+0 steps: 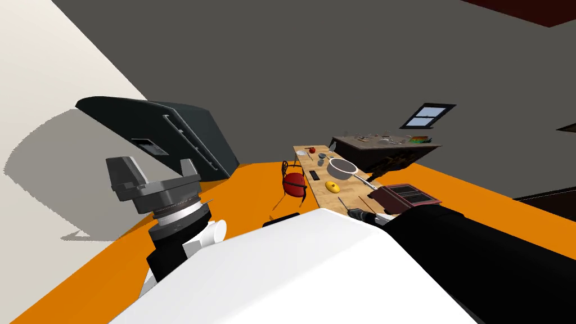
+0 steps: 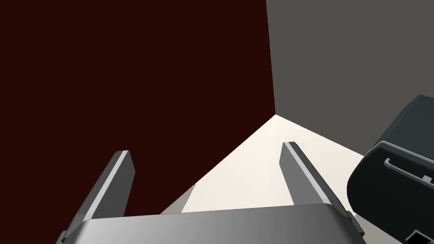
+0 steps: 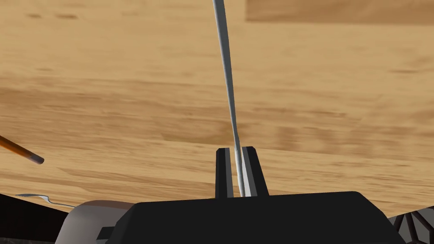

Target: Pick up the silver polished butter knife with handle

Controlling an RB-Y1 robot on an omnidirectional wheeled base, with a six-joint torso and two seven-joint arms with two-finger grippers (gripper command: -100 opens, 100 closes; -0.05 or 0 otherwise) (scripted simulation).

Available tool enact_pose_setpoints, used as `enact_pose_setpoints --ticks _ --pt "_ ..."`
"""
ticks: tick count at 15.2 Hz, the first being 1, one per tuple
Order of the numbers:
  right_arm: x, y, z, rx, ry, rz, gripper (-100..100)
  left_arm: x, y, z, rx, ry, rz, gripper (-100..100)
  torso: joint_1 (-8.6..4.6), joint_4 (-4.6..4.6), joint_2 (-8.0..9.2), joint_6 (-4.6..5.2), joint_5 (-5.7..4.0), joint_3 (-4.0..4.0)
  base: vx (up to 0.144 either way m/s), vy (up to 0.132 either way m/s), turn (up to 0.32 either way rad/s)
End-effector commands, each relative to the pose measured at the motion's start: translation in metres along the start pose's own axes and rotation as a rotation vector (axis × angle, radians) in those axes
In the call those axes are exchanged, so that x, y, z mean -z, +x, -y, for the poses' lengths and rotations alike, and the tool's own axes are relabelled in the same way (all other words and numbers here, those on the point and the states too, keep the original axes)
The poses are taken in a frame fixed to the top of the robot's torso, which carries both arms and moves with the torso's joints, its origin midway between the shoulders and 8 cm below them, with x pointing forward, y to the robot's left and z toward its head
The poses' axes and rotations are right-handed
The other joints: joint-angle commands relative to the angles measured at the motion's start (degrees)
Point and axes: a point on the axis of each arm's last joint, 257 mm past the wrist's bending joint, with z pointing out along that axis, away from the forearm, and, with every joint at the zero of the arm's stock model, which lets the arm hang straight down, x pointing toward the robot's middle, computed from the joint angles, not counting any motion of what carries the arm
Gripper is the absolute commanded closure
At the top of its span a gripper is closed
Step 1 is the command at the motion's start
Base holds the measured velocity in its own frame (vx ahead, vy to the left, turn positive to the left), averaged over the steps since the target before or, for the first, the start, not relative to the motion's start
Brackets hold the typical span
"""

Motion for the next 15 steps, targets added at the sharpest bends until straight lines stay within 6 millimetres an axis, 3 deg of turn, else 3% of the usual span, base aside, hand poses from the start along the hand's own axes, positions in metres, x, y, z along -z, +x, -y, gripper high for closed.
enact_pose_setpoints --ticks 1,2,3,4,5,6,13,15 --pt "-0.008 -0.028 -0.015 0.065 -0.052 0.022 100 0.000 0.000 0.000 0.000 0.000 0.000 0 0.00 0.00 0.00 0.00 0.00 0.00 0.154 -0.003 -0.527" --pt "-0.008 -0.027 -0.015 0.076 -0.053 0.018 100 0.000 0.000 0.000 0.000 0.000 0.000 0 -0.02 -0.01 -0.11 0.00 0.00 -0.06 0.145 0.013 -0.441" --pt "-0.013 -0.041 -0.022 0.113 -0.078 0.028 100 0.000 0.000 0.000 0.000 0.000 0.000 0 0.01 -0.02 -0.14 -0.01 0.00 -0.08 0.134 0.018 -0.495" --pt "-0.013 -0.041 -0.022 0.118 -0.078 0.026 100 0.000 0.000 0.000 0.000 0.000 0.000 0 0.03 -0.02 -0.15 0.00 -0.01 -0.08 0.116 0.017 -0.342" --pt "-0.017 -0.054 -0.029 0.160 -0.101 0.034 100 0.000 0.000 0.000 0.000 0.000 0.000 0 0.02 -0.02 -0.11 -0.04 -0.02 -0.07 0.107 0.020 -0.344" --pt "-0.017 -0.054 -0.029 0.161 -0.101 0.034 100 0.000 0.000 0.000 0.000 0.000 0.000 0 0.01 -0.01 -0.10 -0.02 0.00 -0.05 0.096 0.026 -0.350" --pt "-0.028 -0.104 -0.053 0.332 -0.183 0.053 100 0.000 0.000 0.000 0.000 0.000 0.000 0 -0.03 -0.03 -0.03 0.06 0.00 -0.03 0.098 0.031 -0.391" --pt "-0.027 -0.099 -0.052 0.316 -0.175 0.053 100 0.000 0.000 0.000 0.000 0.000 0.000 0 0.00 -0.04 -0.04 0.07 0.00 -0.04 0.076 0.042 -0.219"
